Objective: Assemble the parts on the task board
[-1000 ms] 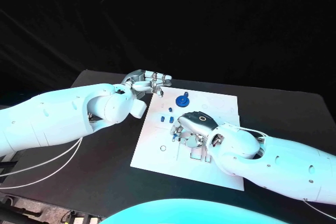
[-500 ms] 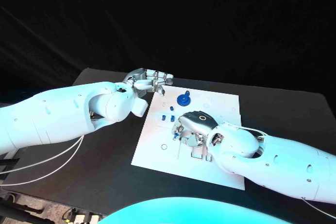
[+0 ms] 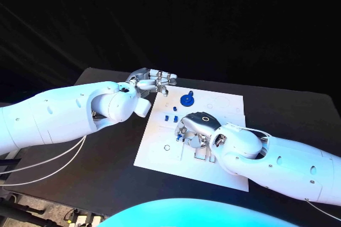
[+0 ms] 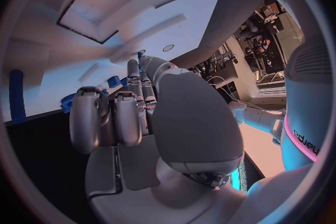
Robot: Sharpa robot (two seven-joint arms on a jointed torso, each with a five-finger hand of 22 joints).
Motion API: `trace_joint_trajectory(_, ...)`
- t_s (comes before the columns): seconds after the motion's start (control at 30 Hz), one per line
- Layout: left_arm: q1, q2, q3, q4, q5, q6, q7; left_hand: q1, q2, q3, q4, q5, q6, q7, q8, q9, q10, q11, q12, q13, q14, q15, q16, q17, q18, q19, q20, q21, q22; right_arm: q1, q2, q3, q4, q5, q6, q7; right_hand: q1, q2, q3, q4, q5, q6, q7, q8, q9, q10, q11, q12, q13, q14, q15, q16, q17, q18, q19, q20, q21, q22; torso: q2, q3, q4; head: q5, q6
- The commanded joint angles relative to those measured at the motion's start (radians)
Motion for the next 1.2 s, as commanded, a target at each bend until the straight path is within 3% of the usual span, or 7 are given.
trace_joint_trajectory(0.03, 0.001, 0.002, 0.001, 0.002, -0.003, 0.018, 0.002, 0.001, 0.008, -0.001, -0.005, 0.001, -0.002, 0.003, 0.006, -0.001, -0.004, -0.001, 0.005, 0.001, -0.004, 0.004, -0.006, -0.001, 0.015, -0.003, 0.003, -0.002, 0.0, -0.001, 0.004, -0.001, -0.002, -0.014, 0.026, -0.006, -0.008, 0.0, 0.006, 0.002, -0.001, 0.001, 0.004, 0.004, 0.001, 0.002, -0.002, -0.003, 0.0, 0.051, -0.005, 0.0, -0.001, -0.01, 0.008, 0.001, 0.003, 0.164, 0.0, 0.0, 0.0008, 0.002, -0.002)
trace_joint_trajectory(0.63, 0.001, 0.002, 0.001, 0.001, -0.003, 0.022, -0.006, 0.001, 0.008, -0.001, -0.005, 0.001, -0.002, 0.003, 0.006, -0.001, -0.004, -0.001, 0.005, 0.001, -0.004, 0.004, -0.006, -0.001, 0.015, -0.003, 0.003, -0.002, 0.0, -0.004, 0.016, -0.005, -0.006, -0.016, 0.056, -0.017, -0.018, -0.002, 0.005, -0.001, -0.002, -0.002, 0.005, 0.001, 0.001, 0.0, -0.001, -0.007, -0.002, 0.05, -0.004, -0.002, -0.004, -0.009, 0.006, 0.001, 0.0, 0.163, 0.0, -0.0002, -0.0004, 0.003, -0.007)
trace_joint_trajectory(1.0, 0.001, 0.003, 0.001, 0.0, -0.003, 0.022, -0.009, -0.001, 0.01, -0.001, -0.006, 0.001, -0.001, 0.003, 0.007, -0.002, -0.006, -0.001, 0.008, 0.002, -0.005, 0.004, -0.007, -0.002, 0.015, -0.003, 0.004, -0.004, -0.001, -0.004, 0.025, -0.008, -0.014, -0.006, 0.075, -0.017, -0.085, -0.033, -0.015, 0.011, 0.011, -0.063, 0.031, -0.027, -0.013, -0.077, 0.028, -0.04, -0.026, 0.047, 0.019, -0.005, -0.012, -0.005, -0.007, 0.018, -0.028, 0.155, 0.0, 0.0, -0.0003, 0.001, -0.005)
trace_joint_trajectory(1.2, 0.002, 0.002, 0.001, 0.0, -0.003, 0.023, -0.013, -0.001, 0.01, -0.001, -0.006, 0.001, -0.002, 0.003, 0.008, -0.002, -0.006, 0.0, 0.009, 0.002, -0.005, 0.004, -0.007, -0.003, 0.015, -0.004, 0.004, -0.005, -0.002, -0.004, 0.018, -0.008, -0.012, -0.009, 0.045, -0.027, -0.093, -0.038, -0.022, 0.005, 0.011, -0.081, 0.04, -0.027, -0.019, -0.112, 0.038, -0.039, -0.037, 0.046, 0.028, -0.004, -0.012, -0.001, -0.015, 0.027, -0.045, 0.149, 0.0, 0.0004, -0.0002, 0.0, -0.005)
